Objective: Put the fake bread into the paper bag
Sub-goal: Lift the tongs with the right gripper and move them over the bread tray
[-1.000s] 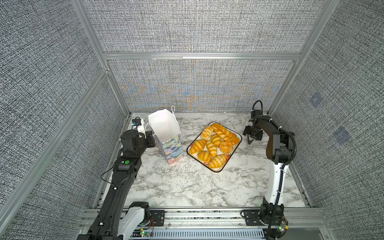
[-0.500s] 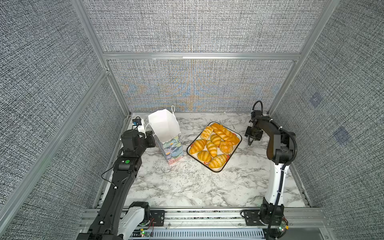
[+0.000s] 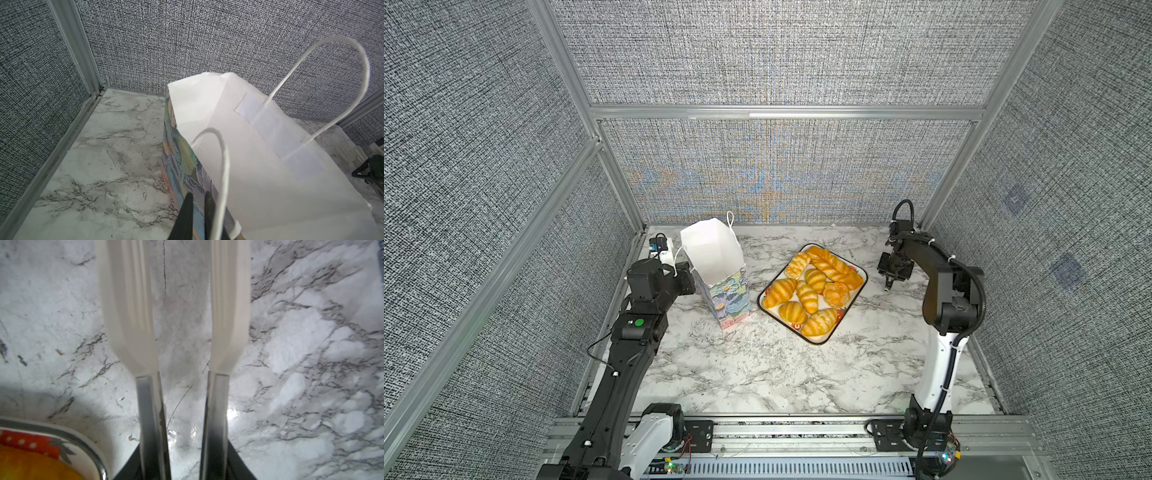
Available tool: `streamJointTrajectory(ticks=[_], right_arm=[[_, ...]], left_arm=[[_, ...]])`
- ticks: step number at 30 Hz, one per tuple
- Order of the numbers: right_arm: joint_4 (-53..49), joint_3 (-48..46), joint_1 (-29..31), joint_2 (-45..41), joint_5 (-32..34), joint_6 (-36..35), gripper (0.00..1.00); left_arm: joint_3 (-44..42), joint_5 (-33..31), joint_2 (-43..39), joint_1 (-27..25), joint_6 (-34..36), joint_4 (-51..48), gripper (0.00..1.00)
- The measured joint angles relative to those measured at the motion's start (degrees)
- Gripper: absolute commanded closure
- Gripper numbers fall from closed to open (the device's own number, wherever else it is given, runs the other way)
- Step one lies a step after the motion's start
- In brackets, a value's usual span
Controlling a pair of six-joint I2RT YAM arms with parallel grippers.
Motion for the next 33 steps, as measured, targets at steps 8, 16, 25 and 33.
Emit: streamJointTrajectory(ticks=[8, 16, 25, 33], right_arm=[[0.74, -4.09, 0.0, -4.17, 0.26, 0.02, 0.65], [1.7, -7.41, 0.35, -8.0, 1.4, 0.02, 0.69], [1.25, -11.82, 3.67, -16.52, 2.01, 0.02, 0.68], [-1.27, -12.87, 7.67, -24.35, -0.74, -1.01, 0.68]], left_arm=[[0.0, 0.0, 0.17, 0.0, 0.0, 0.0, 0.85], [0.09, -0.07, 0.44, -0.02, 0.0, 0.0, 0.85], [0.09, -0.44, 0.83, 0.0, -0.02, 0.0, 0.85], [0.09, -0.42, 1.31, 0.0, -0.24, 0.0, 0.85]])
